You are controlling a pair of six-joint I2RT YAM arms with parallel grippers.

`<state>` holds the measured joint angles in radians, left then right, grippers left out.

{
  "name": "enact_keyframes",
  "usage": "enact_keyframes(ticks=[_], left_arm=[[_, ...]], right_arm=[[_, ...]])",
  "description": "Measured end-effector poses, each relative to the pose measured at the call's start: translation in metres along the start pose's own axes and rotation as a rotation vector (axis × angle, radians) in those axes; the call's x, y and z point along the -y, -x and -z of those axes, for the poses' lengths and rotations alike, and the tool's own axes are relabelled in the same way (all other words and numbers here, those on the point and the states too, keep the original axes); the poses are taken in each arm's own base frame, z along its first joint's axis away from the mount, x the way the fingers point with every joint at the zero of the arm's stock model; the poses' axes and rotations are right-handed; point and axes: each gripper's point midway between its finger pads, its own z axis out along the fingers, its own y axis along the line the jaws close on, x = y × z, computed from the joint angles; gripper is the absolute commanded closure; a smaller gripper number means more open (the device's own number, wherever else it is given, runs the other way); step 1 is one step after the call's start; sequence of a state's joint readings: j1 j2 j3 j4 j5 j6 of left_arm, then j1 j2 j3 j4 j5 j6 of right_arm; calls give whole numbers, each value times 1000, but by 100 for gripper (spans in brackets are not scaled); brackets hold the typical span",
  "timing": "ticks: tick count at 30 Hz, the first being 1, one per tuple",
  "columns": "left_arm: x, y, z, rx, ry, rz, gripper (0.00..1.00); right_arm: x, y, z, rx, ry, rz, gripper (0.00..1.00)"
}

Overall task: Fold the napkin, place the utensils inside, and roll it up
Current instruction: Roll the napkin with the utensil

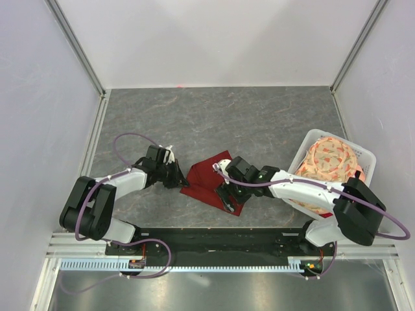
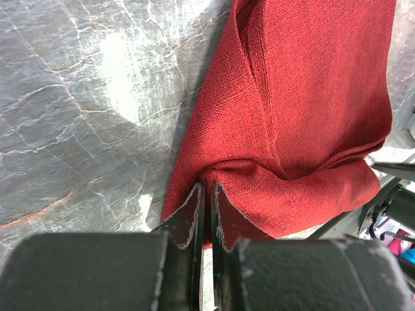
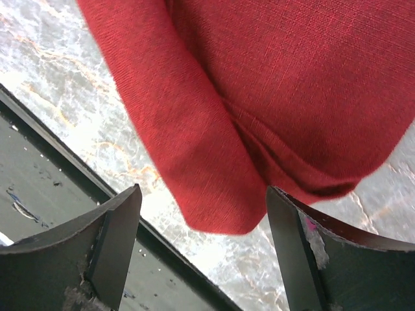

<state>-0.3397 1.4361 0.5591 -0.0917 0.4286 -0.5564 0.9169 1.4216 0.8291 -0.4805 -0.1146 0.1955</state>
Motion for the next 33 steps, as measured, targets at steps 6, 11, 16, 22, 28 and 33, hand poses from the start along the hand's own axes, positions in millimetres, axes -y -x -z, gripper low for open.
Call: enact_keyframes(ticks=[6, 11, 16, 22, 28, 33], left_arm=[[0, 0, -1, -11, 5, 6, 98], [0, 0, -1, -16, 6, 8, 98], [1, -1, -2, -24, 0, 10, 98], [2, -1, -2, -27, -4, 10, 98], [2, -1, -3, -30, -5, 11, 98], [3, -1, -3, -33, -7, 12, 98]], right_arm=[[-19, 1, 6, 17, -43, 64, 15], [-24, -7, 0, -10, -75, 92, 15], [-15, -14, -10, -45, -119, 95, 16], [-14, -8, -12, -52, -138, 109, 15], [-23, 7, -6, -18, -132, 146, 14], [-17, 2, -10, -43, -169, 165, 13]])
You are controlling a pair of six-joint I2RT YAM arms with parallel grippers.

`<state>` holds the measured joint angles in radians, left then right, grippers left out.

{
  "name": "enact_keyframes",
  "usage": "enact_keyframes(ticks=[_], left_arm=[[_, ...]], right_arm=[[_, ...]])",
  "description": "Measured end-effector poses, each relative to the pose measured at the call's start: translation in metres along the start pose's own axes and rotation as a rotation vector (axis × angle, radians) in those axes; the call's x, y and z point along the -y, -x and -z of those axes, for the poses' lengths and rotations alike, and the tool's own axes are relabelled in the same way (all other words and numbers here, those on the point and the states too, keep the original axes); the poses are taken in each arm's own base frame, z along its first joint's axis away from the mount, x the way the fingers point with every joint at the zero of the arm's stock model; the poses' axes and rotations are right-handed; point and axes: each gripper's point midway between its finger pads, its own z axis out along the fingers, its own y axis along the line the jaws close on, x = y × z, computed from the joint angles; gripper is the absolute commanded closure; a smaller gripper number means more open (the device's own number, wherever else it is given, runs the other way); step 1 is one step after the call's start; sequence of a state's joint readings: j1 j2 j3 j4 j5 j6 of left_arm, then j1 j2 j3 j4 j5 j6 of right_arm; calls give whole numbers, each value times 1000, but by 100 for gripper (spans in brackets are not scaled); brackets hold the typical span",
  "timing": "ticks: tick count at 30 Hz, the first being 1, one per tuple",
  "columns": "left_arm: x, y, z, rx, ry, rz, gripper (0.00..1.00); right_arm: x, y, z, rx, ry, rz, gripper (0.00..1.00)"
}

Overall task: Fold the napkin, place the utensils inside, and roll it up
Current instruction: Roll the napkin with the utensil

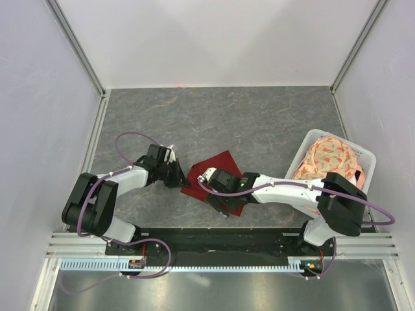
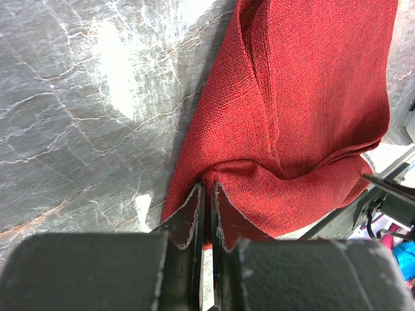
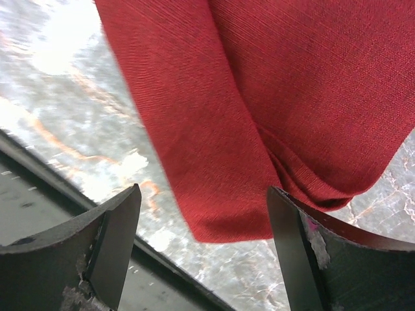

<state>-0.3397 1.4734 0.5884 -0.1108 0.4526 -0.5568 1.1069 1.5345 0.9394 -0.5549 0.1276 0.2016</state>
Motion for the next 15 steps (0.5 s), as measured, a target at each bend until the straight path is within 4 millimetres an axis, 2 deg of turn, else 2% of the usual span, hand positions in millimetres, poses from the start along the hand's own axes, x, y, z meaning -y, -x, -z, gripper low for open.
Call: enact_keyframes(ticks=[5, 15], left_arm=[[0, 0, 0, -1, 0, 0, 98], [0, 0, 0, -2, 0, 1, 98]], right_arm=[[8, -7, -11, -39, -48, 27, 13], [14, 1, -13, -29, -77, 72, 13]])
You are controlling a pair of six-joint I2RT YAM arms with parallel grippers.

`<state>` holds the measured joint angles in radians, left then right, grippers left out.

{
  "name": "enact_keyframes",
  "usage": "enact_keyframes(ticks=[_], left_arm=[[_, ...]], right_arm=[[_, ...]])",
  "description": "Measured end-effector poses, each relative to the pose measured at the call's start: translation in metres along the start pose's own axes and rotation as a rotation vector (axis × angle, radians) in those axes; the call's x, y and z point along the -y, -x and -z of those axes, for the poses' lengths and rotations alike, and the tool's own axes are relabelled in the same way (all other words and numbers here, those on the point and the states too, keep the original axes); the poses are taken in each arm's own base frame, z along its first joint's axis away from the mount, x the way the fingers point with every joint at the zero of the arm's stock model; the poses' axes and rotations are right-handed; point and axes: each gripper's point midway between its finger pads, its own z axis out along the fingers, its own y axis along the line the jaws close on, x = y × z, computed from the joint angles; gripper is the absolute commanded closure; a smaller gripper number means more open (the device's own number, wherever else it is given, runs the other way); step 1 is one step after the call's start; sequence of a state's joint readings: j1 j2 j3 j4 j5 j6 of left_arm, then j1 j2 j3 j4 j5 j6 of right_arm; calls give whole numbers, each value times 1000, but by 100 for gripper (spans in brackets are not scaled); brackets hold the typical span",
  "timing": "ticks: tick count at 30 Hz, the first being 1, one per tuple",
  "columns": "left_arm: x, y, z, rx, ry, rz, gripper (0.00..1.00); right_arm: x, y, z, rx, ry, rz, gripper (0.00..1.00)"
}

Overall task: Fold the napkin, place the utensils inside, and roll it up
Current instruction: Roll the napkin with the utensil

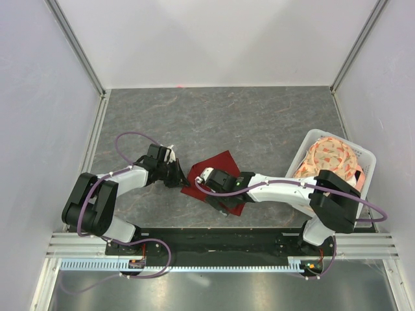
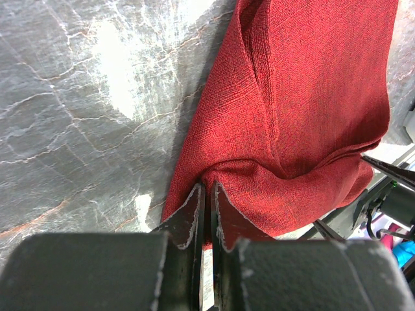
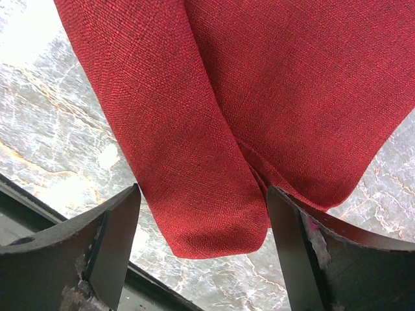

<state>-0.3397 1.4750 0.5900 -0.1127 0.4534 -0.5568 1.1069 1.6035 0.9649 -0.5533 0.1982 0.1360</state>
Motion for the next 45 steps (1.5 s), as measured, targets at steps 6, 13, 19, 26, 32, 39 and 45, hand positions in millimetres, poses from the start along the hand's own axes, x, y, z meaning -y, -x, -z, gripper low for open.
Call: enact_keyframes(ticks=[6, 13, 19, 26, 32, 39, 45], left_arm=[[0, 0, 0, -2, -1, 0, 98], [0, 0, 0, -3, -1, 1, 98], [1, -1, -1, -13, -5, 4, 98], [2, -2, -2, -26, -12, 7, 98], [3, -3, -4, -38, -18, 9, 98], [6, -2, -7, -63, -28, 17, 98], [7, -1, -9, -79, -27, 25, 98]], right_arm=[[-3, -6, -10, -35, 14, 11, 21], [-14, -13, -10, -67, 81, -5, 51], [-20, -16, -5, -82, 118, -20, 61], [-32, -20, -1, -111, 213, -64, 69], [-32, -23, -1, -139, 309, -158, 70], [-29, -25, -1, -139, 414, -251, 67], [-29, -26, 1, -143, 424, -271, 34]])
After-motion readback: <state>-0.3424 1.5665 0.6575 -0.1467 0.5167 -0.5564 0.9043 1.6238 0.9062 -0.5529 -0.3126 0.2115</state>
